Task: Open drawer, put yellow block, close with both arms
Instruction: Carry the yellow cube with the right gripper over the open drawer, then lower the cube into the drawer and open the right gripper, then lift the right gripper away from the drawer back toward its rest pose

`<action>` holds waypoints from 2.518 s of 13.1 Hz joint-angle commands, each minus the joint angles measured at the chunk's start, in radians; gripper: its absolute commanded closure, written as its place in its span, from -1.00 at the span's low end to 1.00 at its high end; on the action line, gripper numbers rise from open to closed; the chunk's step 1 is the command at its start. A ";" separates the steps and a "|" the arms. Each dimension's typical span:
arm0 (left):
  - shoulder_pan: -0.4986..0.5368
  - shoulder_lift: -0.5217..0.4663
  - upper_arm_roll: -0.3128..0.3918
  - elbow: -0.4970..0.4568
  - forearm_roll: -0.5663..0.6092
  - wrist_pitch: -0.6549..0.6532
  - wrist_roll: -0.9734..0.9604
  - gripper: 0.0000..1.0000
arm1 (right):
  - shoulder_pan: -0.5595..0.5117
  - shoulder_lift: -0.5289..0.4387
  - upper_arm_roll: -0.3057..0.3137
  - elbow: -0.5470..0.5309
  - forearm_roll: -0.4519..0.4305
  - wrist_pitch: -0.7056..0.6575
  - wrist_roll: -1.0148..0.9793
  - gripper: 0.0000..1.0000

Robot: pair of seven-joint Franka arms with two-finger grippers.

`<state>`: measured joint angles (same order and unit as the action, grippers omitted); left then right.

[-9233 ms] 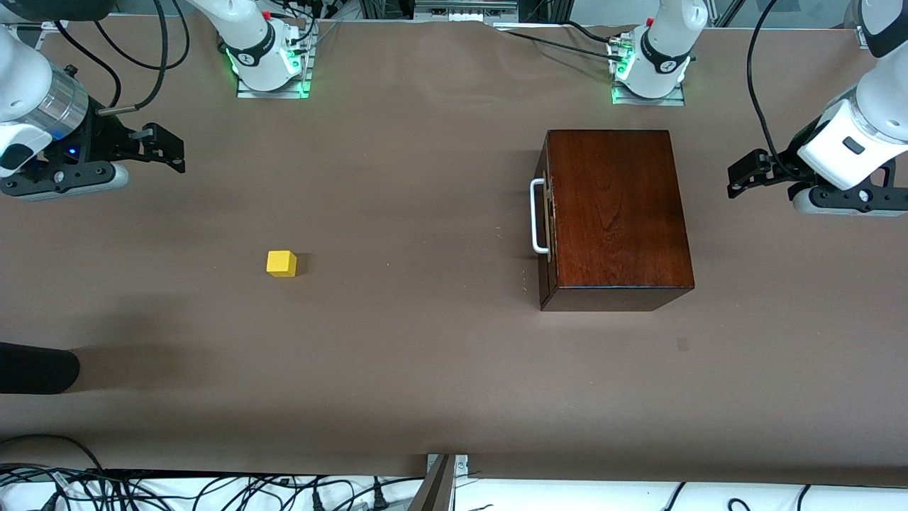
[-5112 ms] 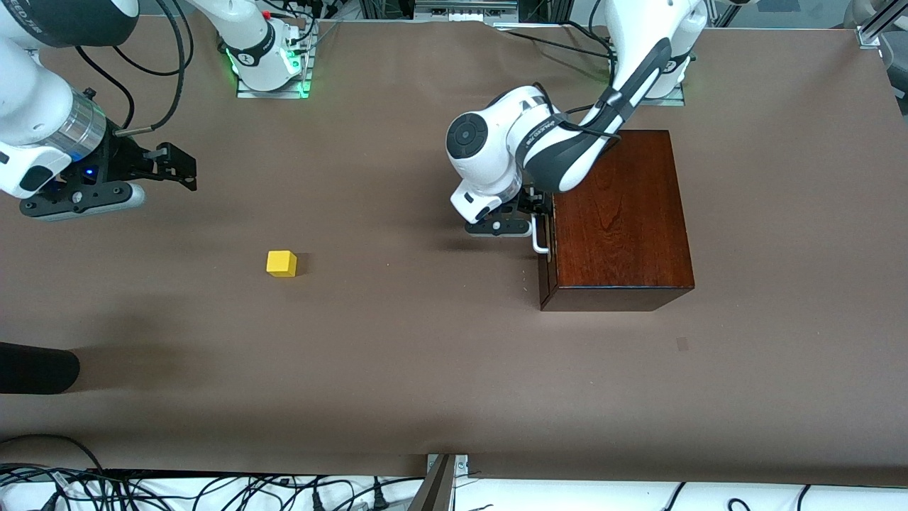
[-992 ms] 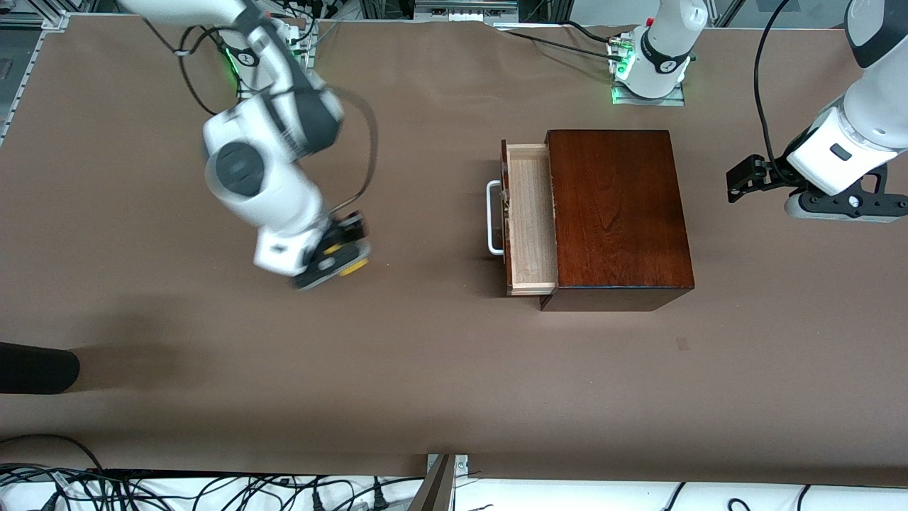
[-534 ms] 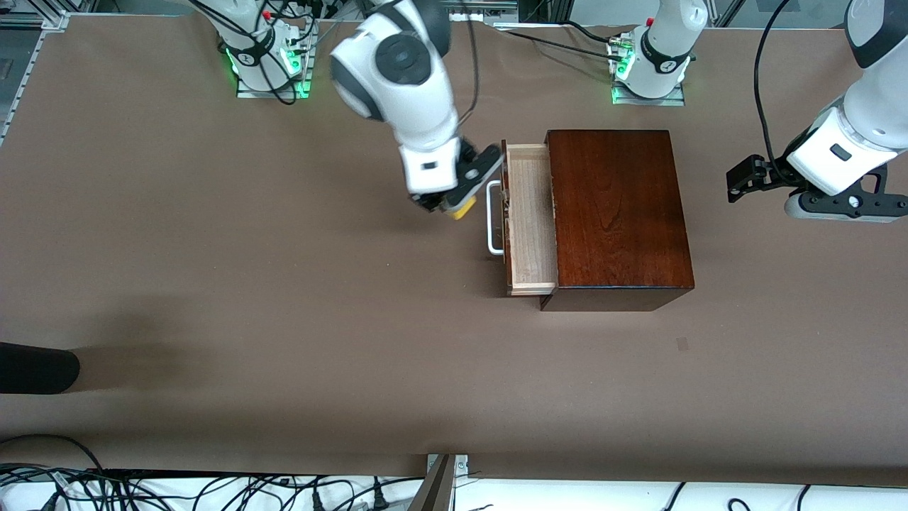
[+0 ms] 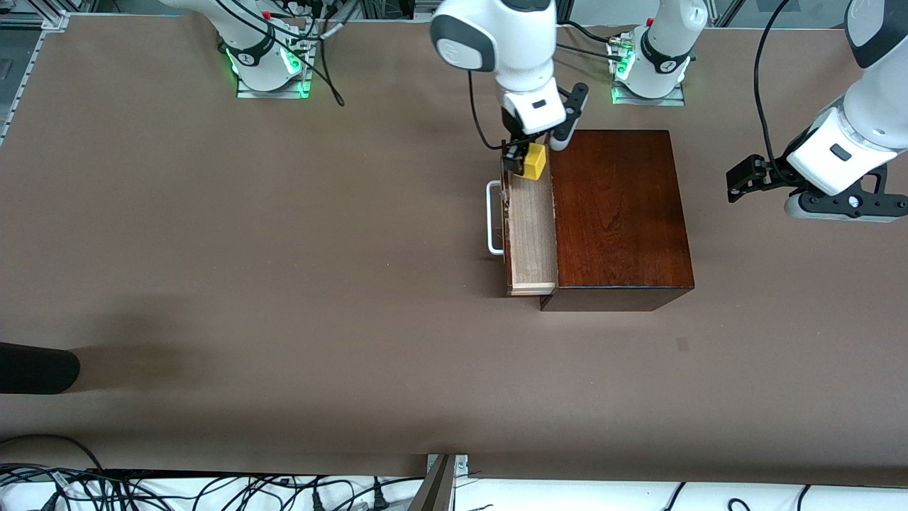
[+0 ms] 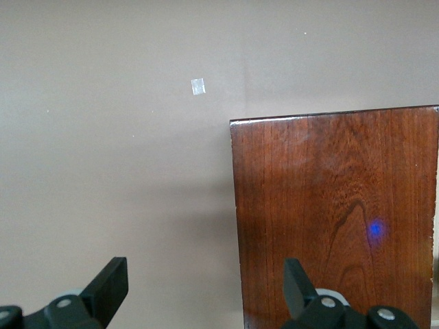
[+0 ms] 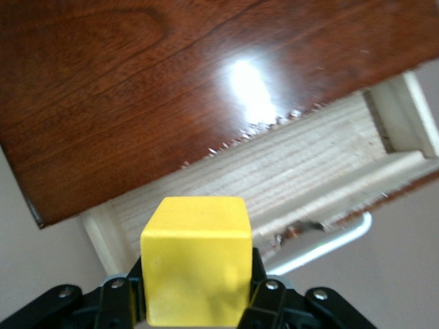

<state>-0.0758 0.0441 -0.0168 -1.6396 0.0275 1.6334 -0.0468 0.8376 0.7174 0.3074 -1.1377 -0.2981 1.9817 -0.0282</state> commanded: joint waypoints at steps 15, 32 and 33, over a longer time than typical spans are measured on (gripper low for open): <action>-0.001 -0.001 0.006 0.009 -0.023 -0.012 0.024 -1.00 | 0.070 0.197 -0.094 0.150 -0.078 0.017 -0.265 1.00; -0.001 0.000 0.005 0.011 -0.024 -0.012 0.024 -1.00 | -0.020 -0.037 -0.099 0.165 -0.026 -0.229 -0.236 -1.00; -0.001 0.000 0.005 0.011 -0.024 -0.012 0.024 -1.00 | -0.066 -0.068 -0.099 0.164 -0.026 -0.262 -0.236 -1.00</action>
<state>-0.0759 0.0447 -0.0168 -1.6396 0.0275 1.6331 -0.0468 0.8356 0.7113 0.2053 -0.9480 -0.3451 1.7724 -0.2716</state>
